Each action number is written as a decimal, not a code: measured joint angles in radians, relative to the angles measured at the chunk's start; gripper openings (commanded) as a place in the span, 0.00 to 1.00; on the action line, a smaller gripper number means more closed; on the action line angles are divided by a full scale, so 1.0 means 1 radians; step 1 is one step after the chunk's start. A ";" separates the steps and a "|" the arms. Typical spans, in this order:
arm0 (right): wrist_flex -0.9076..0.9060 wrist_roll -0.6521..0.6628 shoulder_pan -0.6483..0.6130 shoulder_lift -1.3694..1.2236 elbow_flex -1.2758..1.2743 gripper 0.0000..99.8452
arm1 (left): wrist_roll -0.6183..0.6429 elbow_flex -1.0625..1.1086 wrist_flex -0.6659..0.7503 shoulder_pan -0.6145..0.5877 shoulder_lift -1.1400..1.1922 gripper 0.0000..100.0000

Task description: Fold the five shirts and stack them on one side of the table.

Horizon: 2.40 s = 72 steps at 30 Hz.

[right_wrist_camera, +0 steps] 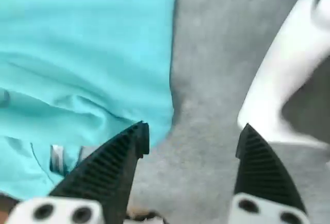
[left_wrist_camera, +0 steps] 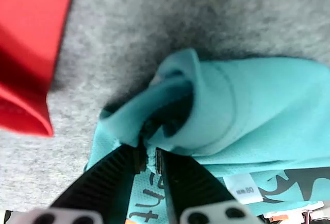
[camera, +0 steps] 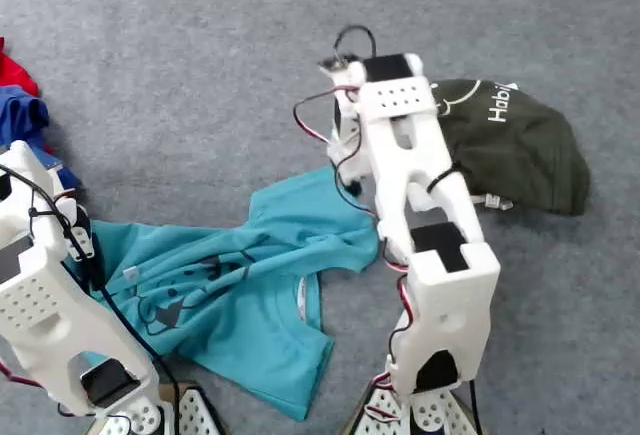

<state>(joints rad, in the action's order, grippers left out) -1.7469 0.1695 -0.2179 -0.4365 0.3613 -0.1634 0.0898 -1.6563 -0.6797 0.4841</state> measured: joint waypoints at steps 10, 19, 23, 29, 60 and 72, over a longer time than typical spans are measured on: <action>0.094 -0.021 -0.086 -0.288 0.249 0.29 | 0.000 0.000 0.000 0.000 0.000 0.03; -0.003 -0.080 -0.081 -0.618 0.615 0.29 | 0.000 0.000 0.000 0.000 0.000 0.03; -0.011 -0.087 -0.081 -0.640 0.655 0.29 | 0.000 0.000 0.000 0.000 0.000 0.03; -0.011 -0.087 -0.083 -0.644 0.651 0.18 | 0.000 0.000 0.000 0.000 0.000 0.03; -0.009 -0.121 -0.068 -0.262 0.563 0.01 | 0.101 -0.399 -0.087 0.161 -0.046 0.03; 0.037 -0.232 0.049 0.384 0.766 0.01 | 0.394 -0.637 -0.101 0.315 -0.591 0.03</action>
<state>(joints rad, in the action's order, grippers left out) -1.7100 -0.0621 -0.1688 -0.0529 1.1270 0.2309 -0.5470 -1.7576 -0.3652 -0.1066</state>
